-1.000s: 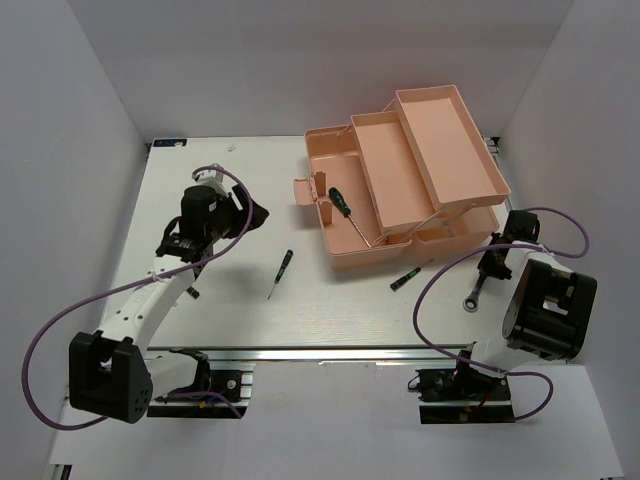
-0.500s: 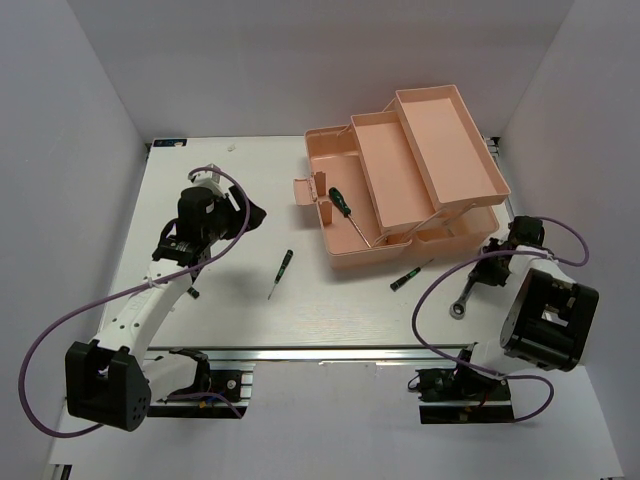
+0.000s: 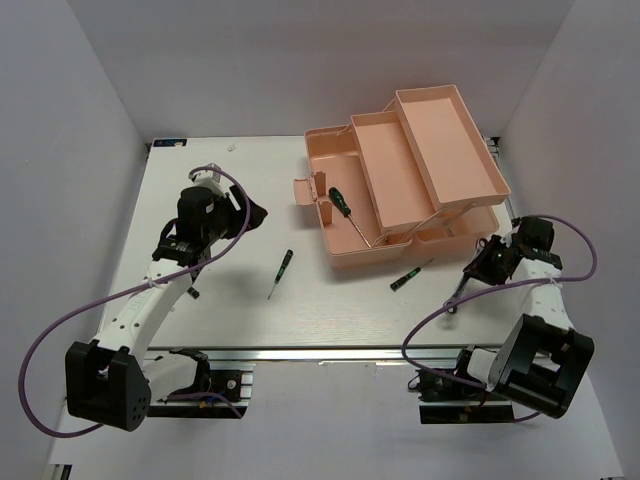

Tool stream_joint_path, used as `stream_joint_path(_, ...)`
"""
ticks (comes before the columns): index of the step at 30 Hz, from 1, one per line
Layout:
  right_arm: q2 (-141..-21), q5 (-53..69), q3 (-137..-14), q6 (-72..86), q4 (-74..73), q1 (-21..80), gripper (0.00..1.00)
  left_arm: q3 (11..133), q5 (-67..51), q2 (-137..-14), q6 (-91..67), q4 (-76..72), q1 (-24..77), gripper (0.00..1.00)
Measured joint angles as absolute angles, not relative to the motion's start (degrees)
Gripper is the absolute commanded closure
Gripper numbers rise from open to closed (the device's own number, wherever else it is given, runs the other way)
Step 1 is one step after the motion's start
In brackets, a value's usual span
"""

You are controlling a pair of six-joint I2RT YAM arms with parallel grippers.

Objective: Sort the tools into containers

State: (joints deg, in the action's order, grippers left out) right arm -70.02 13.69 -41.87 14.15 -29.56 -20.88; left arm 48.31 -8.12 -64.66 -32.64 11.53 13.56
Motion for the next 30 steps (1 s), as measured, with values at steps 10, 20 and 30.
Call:
stream_joint_path(10,-62.63,15.05,-42.7,16.29,-33.74,-24.67,1.0,48.31,-8.62,-64.66,-32.99,10.98,13.56,0.23)
stream_joint_path(20,-58.35,15.81,-44.91,15.81,-35.57,-29.28,1.0,48.31,-10.17,-64.66,-33.28,9.39,13.56,0.23)
stream_joint_path(30,-56.34,19.94,-52.73,15.05,-35.94,-29.28,1.0,48.31,-11.7,-65.3,-33.69,7.7,13.56,0.23)
